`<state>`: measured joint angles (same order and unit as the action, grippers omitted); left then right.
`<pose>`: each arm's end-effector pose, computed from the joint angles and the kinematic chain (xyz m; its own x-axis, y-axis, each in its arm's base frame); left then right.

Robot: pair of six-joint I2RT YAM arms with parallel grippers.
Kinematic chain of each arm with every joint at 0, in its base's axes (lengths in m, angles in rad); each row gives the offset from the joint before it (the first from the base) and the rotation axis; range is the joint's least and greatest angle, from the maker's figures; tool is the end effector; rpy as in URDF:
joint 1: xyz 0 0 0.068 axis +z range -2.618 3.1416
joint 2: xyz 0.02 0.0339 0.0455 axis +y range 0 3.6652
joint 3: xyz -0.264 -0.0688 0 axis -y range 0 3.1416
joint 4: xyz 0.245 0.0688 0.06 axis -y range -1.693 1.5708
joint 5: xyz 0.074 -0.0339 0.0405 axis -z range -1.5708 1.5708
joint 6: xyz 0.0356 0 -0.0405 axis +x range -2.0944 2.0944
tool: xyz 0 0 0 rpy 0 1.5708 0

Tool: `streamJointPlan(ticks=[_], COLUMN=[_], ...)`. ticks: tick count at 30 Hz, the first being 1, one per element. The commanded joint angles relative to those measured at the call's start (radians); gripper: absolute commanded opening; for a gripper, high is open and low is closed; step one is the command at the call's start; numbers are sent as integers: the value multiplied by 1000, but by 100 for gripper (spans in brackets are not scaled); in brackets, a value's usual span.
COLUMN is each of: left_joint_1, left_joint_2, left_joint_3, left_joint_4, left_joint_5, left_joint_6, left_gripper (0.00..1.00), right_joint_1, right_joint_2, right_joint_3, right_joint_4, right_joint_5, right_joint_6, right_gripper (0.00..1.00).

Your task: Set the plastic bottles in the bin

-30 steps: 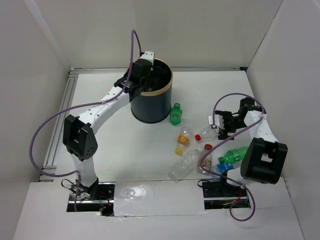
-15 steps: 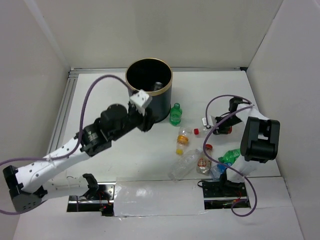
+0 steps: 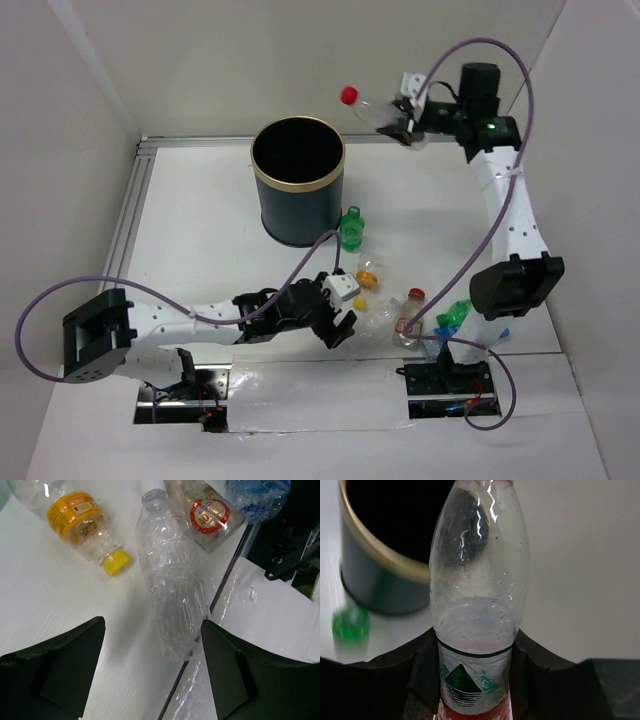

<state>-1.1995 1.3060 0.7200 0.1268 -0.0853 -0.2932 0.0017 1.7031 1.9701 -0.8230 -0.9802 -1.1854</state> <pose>0.1067 -0.2657 0.2343 -0.4143 0.2704 -0.8691 0.8158 0.5336 -0.2229 0.3550 0.0302 0.4482 0.4562 -0.5152 -0.7255 -0.7546 0.2081 -0.6223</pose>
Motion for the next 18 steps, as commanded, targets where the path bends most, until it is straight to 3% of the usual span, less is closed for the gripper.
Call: streamJointPlan(ticks=[1,6,9,12,13,18], left_joint_1=[-6,-24,-37,-58,-58,-80], left_joint_2=[68,151,203,274,307,409], left_joint_3=[22,45,67,87,99,167], left_joint_4=[168,197,197,197,188,133], left_joint_5=[30,39,16,-23,-24,-34], left_joint_6=[0,0,-24,-35,-47,-47], left_gripper=[90,91,94,94,94,86], right_joint_1=[157,334,403,439,439,370], right_joint_2=[64,366,443,480,480,422], right_joint_3=[48,470,480,454,454,444], right_joint_4=[534,536,631,660,638,553], right_joint_5=[-115,-104,-75,-40,-29,130], right_joint_6=[773,1018,1086,1115,1115,1208], right_gripper=[26,33,43,75,100,100])
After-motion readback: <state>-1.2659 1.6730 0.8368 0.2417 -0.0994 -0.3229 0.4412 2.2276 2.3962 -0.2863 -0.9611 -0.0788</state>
